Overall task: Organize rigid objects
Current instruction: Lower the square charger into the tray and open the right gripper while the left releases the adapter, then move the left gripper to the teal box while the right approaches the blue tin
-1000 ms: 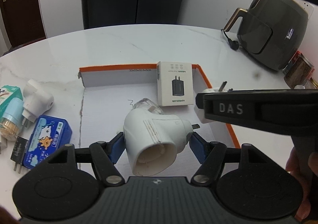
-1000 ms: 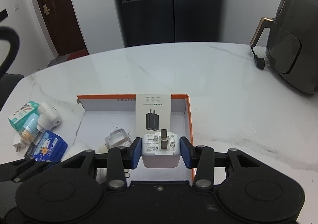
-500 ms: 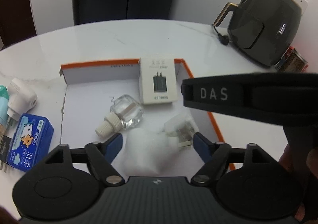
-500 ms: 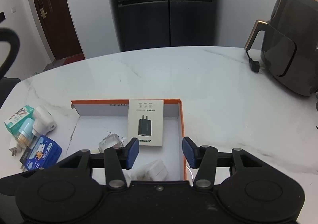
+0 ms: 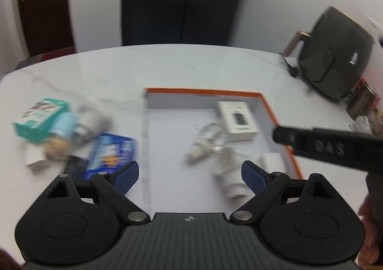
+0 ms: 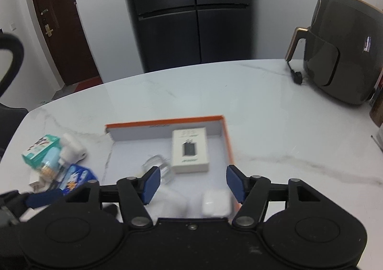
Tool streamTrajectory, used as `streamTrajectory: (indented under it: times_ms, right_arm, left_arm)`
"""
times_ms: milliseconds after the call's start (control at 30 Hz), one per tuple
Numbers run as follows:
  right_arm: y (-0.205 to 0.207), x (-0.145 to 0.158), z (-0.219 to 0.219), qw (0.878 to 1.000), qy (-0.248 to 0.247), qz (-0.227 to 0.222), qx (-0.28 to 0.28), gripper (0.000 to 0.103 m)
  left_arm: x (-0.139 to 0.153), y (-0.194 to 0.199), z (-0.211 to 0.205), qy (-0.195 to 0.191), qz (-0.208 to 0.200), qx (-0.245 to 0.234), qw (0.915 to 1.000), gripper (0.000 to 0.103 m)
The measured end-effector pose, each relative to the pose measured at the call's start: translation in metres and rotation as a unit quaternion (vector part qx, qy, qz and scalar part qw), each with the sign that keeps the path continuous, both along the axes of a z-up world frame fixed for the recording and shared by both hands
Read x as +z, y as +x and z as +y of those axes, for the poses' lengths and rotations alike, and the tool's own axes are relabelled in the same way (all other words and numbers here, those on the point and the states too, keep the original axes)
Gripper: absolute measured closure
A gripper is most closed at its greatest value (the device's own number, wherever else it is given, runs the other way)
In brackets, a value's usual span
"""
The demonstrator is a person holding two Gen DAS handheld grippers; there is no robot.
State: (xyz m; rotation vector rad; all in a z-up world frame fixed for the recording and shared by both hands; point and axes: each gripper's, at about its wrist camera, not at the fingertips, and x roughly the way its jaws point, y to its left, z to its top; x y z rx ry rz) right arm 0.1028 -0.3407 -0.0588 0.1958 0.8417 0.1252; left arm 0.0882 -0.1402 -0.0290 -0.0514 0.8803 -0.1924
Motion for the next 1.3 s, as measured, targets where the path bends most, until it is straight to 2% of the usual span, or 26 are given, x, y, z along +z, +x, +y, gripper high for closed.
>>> streamTrajectory:
  times_ms: [400,633,933,1100,1300]
  right_arm:
    - [-0.021,0.011,0.097,0.998,0.018,0.012,0.061,0.023]
    - [-0.023,0.017,0.140,0.996,0.018,0.011,0.084,0.023]
    - [-0.022,0.018,0.168,0.996,0.014,0.015,0.087,0.022]
    - [-0.020,0.013,0.174,0.996,0.013,0.024,0.081,0.022]
    - [-0.019,0.004,0.172,0.997,0.015,0.036,0.061,0.022]
  left_arm:
    - [0.023,-0.014,0.110,0.019,-0.003,0.083,0.9963,0.007]
    - [0.028,-0.015,0.144,0.021,-0.005,0.098,0.9950,0.007]
    - [0.024,-0.010,0.172,0.019,-0.005,0.101,0.9947,0.006]
    - [0.016,0.009,0.191,0.024,0.003,0.107,0.9939,0.004]
    - [0.003,0.059,0.207,0.051,0.019,0.088,0.9946,0.004]
